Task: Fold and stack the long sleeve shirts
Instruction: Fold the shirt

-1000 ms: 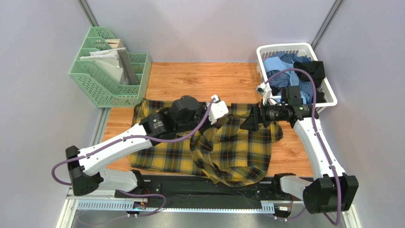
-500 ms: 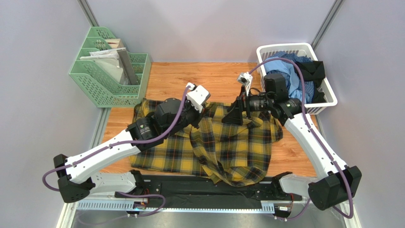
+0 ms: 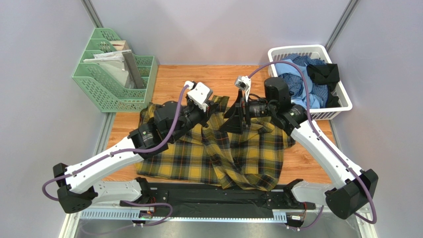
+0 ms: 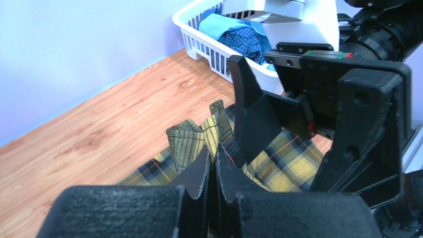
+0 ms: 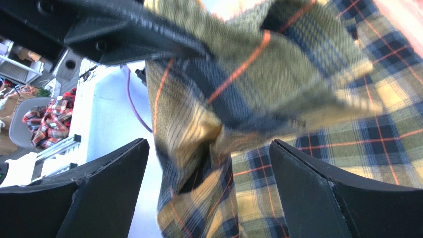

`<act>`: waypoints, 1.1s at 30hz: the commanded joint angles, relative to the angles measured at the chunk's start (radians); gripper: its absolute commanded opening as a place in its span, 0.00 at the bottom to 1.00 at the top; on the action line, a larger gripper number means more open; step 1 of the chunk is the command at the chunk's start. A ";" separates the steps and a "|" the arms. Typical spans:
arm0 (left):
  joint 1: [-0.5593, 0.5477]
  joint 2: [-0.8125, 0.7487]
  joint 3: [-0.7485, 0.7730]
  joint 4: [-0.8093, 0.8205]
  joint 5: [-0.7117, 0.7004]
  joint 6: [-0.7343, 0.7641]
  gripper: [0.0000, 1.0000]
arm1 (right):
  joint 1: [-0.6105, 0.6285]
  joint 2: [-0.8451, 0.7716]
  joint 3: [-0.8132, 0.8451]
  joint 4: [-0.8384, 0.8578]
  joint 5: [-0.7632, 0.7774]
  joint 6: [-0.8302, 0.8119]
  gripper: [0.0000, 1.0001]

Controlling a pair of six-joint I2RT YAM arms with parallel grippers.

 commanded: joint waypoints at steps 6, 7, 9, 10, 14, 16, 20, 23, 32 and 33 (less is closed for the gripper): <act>0.000 -0.024 0.028 0.062 0.017 -0.037 0.05 | 0.040 0.081 0.095 0.147 0.055 0.098 0.67; 0.003 -0.030 0.029 0.038 0.022 -0.040 0.07 | 0.040 0.078 0.103 0.145 0.035 0.096 0.46; 0.007 -0.042 0.036 0.001 0.057 -0.042 0.09 | 0.039 0.055 0.120 0.087 0.032 0.055 0.00; 0.022 -0.062 0.039 -0.059 0.068 -0.033 0.15 | 0.034 0.040 0.117 0.059 0.040 0.026 0.00; 0.182 -0.166 0.040 -0.296 0.372 0.106 0.39 | -0.036 -0.080 0.053 -0.080 0.038 -0.084 0.00; 0.371 -0.241 0.030 -0.504 0.579 0.214 0.47 | -0.075 -0.146 0.021 -0.119 0.055 -0.131 0.00; 0.574 -0.311 -0.022 -0.885 0.789 0.573 0.50 | -0.098 -0.212 -0.004 -0.197 0.096 -0.230 0.00; 0.717 -0.311 -0.094 -1.132 0.801 0.864 0.50 | -0.112 -0.227 0.010 -0.209 0.109 -0.236 0.00; 0.782 -0.352 -0.476 -1.270 0.554 1.375 0.53 | -0.115 -0.169 0.163 -0.217 0.115 -0.243 0.00; 0.782 -0.364 -0.499 -1.215 0.536 1.375 0.54 | -0.115 -0.152 0.184 -0.214 0.107 -0.241 0.00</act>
